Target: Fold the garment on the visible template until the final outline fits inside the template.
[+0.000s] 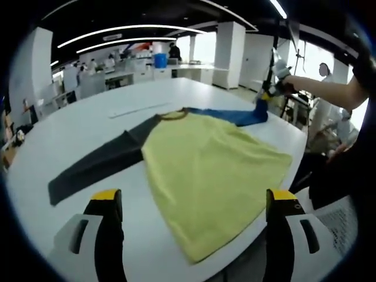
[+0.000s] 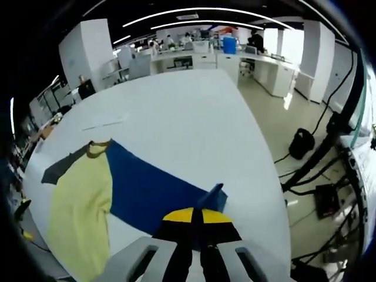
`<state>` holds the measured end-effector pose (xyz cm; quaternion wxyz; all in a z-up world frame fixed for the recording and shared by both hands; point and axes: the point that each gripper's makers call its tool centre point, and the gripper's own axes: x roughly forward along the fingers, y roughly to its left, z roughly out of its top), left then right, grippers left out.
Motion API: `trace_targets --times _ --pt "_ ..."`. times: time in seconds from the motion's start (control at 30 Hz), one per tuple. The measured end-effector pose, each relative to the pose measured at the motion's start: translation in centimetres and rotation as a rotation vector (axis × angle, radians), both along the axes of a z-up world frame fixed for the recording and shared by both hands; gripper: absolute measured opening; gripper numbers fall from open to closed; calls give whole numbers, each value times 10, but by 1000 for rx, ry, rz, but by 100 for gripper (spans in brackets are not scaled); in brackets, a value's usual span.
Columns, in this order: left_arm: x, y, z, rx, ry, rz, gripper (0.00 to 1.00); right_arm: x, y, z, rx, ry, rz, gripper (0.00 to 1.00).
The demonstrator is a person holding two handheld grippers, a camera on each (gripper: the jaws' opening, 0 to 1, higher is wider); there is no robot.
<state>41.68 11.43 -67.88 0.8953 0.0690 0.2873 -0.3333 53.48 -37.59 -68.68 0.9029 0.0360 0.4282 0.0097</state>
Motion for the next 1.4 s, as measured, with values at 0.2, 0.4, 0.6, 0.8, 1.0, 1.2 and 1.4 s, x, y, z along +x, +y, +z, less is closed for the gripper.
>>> trace_targets --times 0.2,0.4,0.6,0.8,1.0,1.2,1.4 --pt "1 -1 2 -9 0 -6 98 -2 41 8 10 -12 41 0" --pt "3 -6 6 -47 0 -16 97 7 63 12 22 -19 87 0" --pt "4 -11 7 -49 -2 -33 96 13 75 16 16 -21 116 0" --pt "5 -16 8 -54 -3 -48 96 14 93 18 9 -29 146 0" --pt "7 -17 9 -50 -11 -50 97 24 103 15 28 -26 186 0" --pt "7 -17 10 -57 -14 -42 97 25 123 16 37 -32 212 0" --pt "7 -19 10 -57 -12 -40 97 40 137 12 81 -38 213 0"
